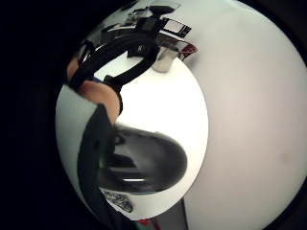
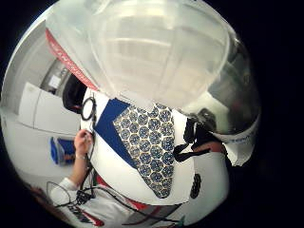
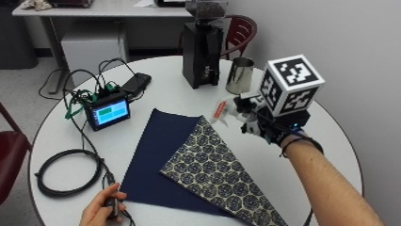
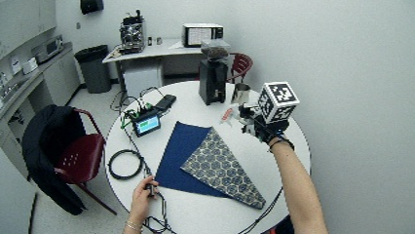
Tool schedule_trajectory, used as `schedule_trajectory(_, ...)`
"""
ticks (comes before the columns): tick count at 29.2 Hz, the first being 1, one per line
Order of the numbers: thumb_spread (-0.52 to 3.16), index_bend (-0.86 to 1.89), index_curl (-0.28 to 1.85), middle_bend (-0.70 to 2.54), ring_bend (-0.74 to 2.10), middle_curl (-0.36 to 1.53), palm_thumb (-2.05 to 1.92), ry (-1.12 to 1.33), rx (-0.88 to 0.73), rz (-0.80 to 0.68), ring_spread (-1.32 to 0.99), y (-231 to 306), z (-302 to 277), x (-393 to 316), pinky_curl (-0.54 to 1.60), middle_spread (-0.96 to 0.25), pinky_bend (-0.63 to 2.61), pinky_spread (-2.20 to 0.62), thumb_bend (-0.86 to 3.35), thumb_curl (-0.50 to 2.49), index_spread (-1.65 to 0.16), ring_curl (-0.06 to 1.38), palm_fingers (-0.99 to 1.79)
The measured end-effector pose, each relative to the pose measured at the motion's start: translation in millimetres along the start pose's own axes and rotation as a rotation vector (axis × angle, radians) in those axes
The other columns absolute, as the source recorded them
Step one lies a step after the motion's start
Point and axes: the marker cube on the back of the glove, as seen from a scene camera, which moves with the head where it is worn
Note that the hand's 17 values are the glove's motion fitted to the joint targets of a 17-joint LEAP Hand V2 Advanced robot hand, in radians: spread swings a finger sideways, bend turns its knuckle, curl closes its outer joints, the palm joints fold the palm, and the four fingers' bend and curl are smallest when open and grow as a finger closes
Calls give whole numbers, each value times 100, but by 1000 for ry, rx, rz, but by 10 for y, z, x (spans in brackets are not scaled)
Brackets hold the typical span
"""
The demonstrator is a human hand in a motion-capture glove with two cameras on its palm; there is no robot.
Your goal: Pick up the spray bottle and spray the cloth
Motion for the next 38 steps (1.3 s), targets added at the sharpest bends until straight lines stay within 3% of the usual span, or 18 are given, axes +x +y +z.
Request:
schedule_trajectory(6,67,11,30,41,60,53,96,-68,-58,-9,-16,144,393,-61,42,-14,39,-14,-3,64,-25,47,113)
schedule_trajectory(15,65,12,30,41,59,53,96,-639,121,65,-16,-14,-105,-89,41,-14,38,-14,-3,64,-25,47,112)
schedule_trajectory(25,64,12,30,41,58,53,96,-1072,114,6,-16,-148,12,-693,41,-14,34,-11,-3,65,-25,46,110)
schedule_trajectory(38,61,12,32,40,55,53,97,-1255,25,0,-17,-129,627,-1294,39,-14,29,-5,-3,67,-25,46,108)
